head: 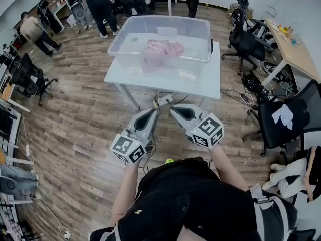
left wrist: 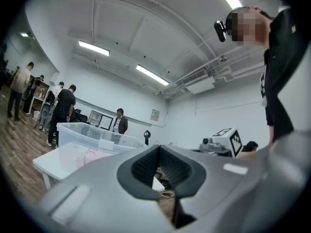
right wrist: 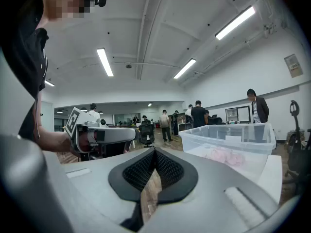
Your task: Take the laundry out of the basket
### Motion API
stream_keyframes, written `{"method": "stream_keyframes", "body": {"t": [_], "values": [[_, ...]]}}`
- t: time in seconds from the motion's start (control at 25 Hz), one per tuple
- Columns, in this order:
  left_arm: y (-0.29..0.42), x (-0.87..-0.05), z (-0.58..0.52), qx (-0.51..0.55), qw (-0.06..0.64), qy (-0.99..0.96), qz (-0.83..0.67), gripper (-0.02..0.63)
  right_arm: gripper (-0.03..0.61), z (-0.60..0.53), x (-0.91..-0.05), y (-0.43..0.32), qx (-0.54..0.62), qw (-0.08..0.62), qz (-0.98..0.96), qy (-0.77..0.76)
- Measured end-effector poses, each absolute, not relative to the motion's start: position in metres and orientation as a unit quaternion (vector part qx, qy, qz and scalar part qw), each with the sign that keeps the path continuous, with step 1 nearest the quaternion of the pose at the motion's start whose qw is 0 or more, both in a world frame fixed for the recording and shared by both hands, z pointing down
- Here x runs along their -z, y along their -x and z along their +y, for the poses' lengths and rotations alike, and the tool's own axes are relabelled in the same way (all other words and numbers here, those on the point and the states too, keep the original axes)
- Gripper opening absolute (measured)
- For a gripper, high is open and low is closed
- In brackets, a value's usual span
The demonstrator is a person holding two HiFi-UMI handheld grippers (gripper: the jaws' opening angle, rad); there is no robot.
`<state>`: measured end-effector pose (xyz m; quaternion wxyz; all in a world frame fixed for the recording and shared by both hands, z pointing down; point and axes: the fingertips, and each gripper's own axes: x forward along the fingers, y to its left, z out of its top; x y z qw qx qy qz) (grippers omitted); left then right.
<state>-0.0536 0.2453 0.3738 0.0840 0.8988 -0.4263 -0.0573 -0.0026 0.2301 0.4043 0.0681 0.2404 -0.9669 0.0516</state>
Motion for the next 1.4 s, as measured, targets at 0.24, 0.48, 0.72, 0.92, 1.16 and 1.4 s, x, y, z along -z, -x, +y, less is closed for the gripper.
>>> {"method": "stream_keyframes", "body": {"t": [0.24,0.48,0.72,0.92,1.16,1.4], "values": [[0.055,-0.377,0.246,0.061,0.088,-0.899,-0.425,0.009,0.003,0.231,-0.406,0.005,-0.051,0.070,-0.967,-0.241],[0.054,-0.378,0.246,0.063,0.090,-0.900,-0.422,0.009,0.003,0.231,-0.405,0.006,-0.052,0.063,-0.966,-0.244],[0.055,-0.380,0.246,0.066,0.095,-0.901,-0.419,0.009,0.003,0.230,-0.404,0.009,-0.054,0.055,-0.965,-0.249],[0.057,-0.381,0.246,0.066,0.096,-0.900,-0.420,0.008,0.003,0.230,-0.406,0.011,-0.054,0.059,-0.965,-0.249],[0.057,-0.384,0.245,0.065,0.102,-0.900,-0.419,0.009,0.003,0.230,-0.408,0.013,-0.056,0.063,-0.966,-0.246],[0.062,-0.385,0.245,0.068,0.105,-0.900,-0.417,0.009,0.003,0.229,-0.411,0.019,-0.056,0.067,-0.965,-0.246]]}}
